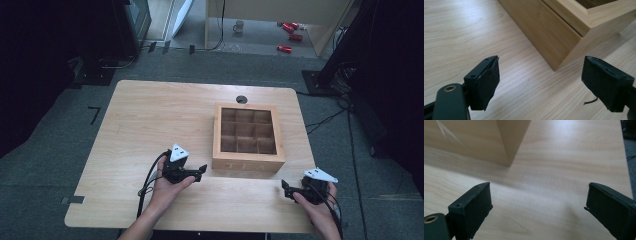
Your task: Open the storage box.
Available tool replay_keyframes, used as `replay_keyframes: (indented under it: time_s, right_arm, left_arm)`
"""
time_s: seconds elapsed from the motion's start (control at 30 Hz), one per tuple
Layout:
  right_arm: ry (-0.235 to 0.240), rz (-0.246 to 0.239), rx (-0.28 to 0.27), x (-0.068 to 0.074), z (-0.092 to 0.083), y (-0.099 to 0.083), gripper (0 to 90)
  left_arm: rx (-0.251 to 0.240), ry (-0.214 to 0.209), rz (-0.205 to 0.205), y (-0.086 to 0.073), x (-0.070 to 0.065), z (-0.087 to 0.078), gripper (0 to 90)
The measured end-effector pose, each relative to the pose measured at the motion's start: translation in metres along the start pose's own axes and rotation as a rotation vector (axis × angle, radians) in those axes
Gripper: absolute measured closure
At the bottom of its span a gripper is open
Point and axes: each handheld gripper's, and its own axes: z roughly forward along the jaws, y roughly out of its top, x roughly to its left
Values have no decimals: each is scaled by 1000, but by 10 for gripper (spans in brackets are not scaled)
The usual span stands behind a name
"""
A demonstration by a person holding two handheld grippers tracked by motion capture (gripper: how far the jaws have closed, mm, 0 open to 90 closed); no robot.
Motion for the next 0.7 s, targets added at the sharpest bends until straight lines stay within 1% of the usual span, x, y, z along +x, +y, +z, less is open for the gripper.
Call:
replay_keyframes:
  time_s: [0.03, 0.07, 0.1, 0.13, 0.17, 0.2, 0.23, 0.27, 0.3, 0.33, 0.43, 0.47, 0.5, 0.53, 0.57, 0.6, 0.63, 0.67, 0.7]
  right_arm:
    - [0, 0, 0, 0, 0, 0, 58]
    - [-16, -12, -11, 1, -2, 7, 58]
    - [-37, -24, -34, 1, -6, 19, 65]
    - [-34, -27, -48, -1, -8, 26, 70]
    - [-34, -27, -48, -1, -8, 26, 70]
    - [-22, -27, -54, -1, -9, 31, 71]
    - [-2, -52, -59, -3, -11, 37, 72]
    - [-4, -89, -61, -4, -11, 40, 72]
    - [-5, -112, -61, -4, -11, 42, 72]
    - [5, -126, -56, -6, -10, 45, 73]
    - [50, -121, -50, -11, -6, 46, 73]
    - [73, -130, -44, -12, -4, 44, 73]
    - [83, -141, -41, -11, -3, 43, 73]
    - [90, -153, -40, -10, -3, 43, 73]
    - [90, -153, -40, -10, -3, 43, 73]
    - [96, -159, -54, -8, -5, 44, 73]
    - [96, -159, -54, -8, -5, 44, 73]
    - [111, -134, -84, -6, -8, 45, 73]
    - [111, -134, -84, -6, -8, 45, 73]
  left_arm:
    - [0, -6, 6, 1, -2, 1, 155]
    - [-2, -13, 6, 3, -4, 3, 158]
    - [1, -18, 9, 4, -5, 4, 158]
    - [11, -29, 17, 8, -7, 7, 158]
    - [11, -29, 17, 8, -7, 7, 158]
    - [18, -37, 20, 11, -9, 8, 158]
    - [23, -43, 25, 13, -10, 9, 158]
    - [24, -47, 29, 15, -11, 10, 158]
    - [22, -55, 30, 17, -12, 10, 158]
    - [19, -63, 31, 18, -14, 10, 158]
    - [18, -70, 40, 19, -16, 11, 158]
    - [19, -74, 39, 18, -16, 12, 158]
    - [16, -76, 37, 18, -16, 13, 158]
    - [11, -82, 29, 17, -16, 14, 166]
    - [12, -83, 26, 17, -16, 15, 166]
    - [13, -81, 34, 17, -16, 16, 201]
    - [11, -79, 40, 16, -16, 15, 201]
    - [7, -79, 40, 16, -16, 15, 256]
    - [6, -82, 41, 17, -16, 15, 256]
